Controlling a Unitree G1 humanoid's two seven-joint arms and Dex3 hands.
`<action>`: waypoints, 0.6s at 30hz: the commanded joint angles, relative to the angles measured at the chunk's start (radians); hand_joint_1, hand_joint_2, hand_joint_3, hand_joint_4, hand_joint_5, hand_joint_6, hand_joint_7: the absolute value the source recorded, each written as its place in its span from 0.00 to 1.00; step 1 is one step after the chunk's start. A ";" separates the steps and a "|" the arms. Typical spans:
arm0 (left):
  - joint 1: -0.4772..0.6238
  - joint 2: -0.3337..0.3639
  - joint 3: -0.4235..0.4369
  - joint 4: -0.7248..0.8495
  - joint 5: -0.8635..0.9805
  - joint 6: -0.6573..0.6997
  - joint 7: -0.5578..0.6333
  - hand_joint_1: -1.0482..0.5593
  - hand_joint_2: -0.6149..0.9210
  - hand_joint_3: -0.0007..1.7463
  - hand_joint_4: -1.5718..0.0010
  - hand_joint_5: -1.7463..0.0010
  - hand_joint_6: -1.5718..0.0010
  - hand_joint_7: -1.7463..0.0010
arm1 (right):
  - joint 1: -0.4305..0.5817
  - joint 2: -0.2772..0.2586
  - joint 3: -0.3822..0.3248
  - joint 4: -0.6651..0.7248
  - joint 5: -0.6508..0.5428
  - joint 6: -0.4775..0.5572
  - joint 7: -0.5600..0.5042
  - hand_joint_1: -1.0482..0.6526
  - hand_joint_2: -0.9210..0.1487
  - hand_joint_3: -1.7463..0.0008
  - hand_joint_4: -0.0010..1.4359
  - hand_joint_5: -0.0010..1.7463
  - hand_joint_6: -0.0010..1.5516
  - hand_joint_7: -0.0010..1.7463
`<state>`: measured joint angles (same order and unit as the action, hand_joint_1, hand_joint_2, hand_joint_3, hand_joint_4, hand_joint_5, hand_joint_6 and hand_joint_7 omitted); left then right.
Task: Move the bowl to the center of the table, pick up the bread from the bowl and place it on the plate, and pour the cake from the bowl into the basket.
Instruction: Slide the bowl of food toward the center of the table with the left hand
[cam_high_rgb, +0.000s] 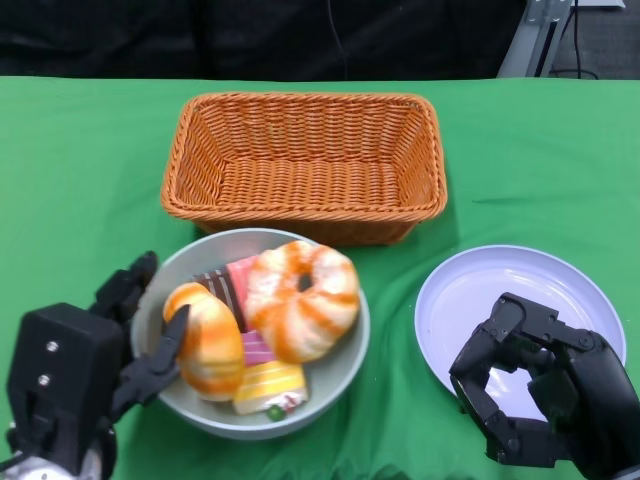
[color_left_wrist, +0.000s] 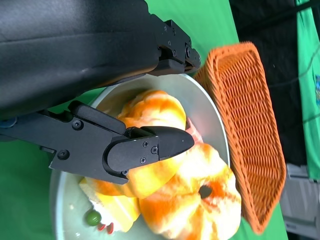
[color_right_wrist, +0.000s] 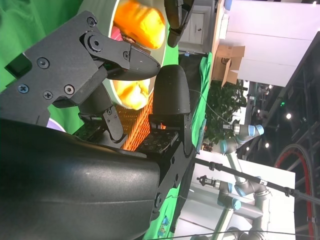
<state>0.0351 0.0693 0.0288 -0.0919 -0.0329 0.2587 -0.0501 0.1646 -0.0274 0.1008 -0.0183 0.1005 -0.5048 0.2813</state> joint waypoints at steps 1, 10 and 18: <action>0.014 0.000 -0.024 -0.015 0.014 -0.005 -0.005 0.32 1.00 0.34 0.83 0.99 0.87 0.99 | 0.000 -0.005 -0.004 0.002 0.004 -0.012 -0.003 0.49 0.40 0.45 0.56 0.96 0.47 0.76; 0.041 -0.007 -0.078 -0.034 0.004 -0.041 -0.039 0.31 1.00 0.35 0.85 1.00 0.88 1.00 | 0.002 -0.001 0.000 -0.001 0.004 -0.007 -0.007 0.49 0.41 0.44 0.56 0.96 0.47 0.77; 0.064 -0.019 -0.108 -0.059 0.009 -0.066 -0.043 0.27 1.00 0.32 0.83 0.99 0.87 0.99 | -0.003 -0.003 0.000 0.010 0.009 -0.015 0.002 0.50 0.41 0.44 0.56 0.96 0.47 0.77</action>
<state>0.0913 0.0491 -0.0749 -0.1356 -0.0241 0.2122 -0.0800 0.1648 -0.0261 0.1044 -0.0135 0.0992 -0.5076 0.2836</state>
